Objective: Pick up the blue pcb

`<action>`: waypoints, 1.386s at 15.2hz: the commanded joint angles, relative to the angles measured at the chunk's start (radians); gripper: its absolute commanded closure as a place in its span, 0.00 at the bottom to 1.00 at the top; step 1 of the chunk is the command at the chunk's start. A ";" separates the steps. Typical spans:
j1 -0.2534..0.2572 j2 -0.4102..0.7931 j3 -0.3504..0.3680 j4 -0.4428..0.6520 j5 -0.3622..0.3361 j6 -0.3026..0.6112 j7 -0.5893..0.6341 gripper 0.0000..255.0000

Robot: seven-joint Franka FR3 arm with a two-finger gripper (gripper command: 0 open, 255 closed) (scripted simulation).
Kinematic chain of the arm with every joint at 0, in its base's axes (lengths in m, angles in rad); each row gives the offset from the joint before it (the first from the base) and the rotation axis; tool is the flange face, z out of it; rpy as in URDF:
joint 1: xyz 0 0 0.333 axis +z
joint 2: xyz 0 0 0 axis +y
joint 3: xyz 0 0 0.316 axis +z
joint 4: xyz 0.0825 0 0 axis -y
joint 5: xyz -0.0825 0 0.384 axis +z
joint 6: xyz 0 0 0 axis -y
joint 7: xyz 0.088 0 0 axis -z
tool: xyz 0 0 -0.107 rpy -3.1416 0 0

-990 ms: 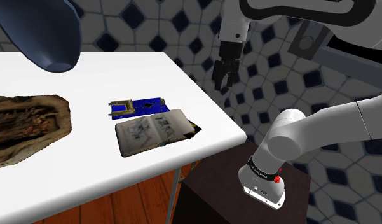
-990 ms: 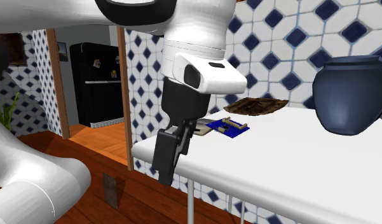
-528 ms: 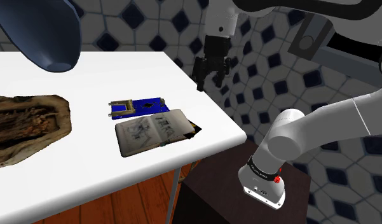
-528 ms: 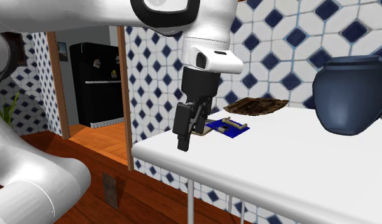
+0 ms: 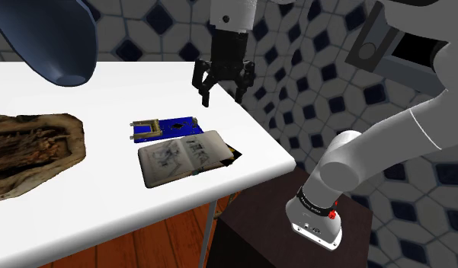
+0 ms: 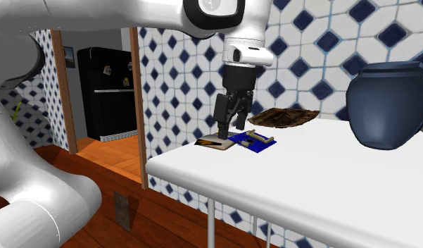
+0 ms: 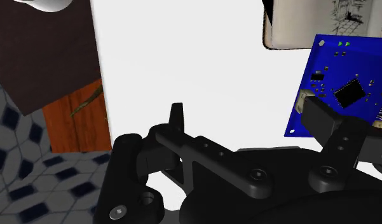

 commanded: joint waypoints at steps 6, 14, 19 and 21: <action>-0.031 0.170 0.144 0.170 -0.043 0.039 0.245 0.00; -0.025 0.153 0.150 0.068 -0.032 0.124 0.229 0.00; -0.024 0.152 0.150 0.065 -0.031 0.126 0.229 1.00; -0.024 0.152 0.150 0.065 -0.031 0.126 0.229 1.00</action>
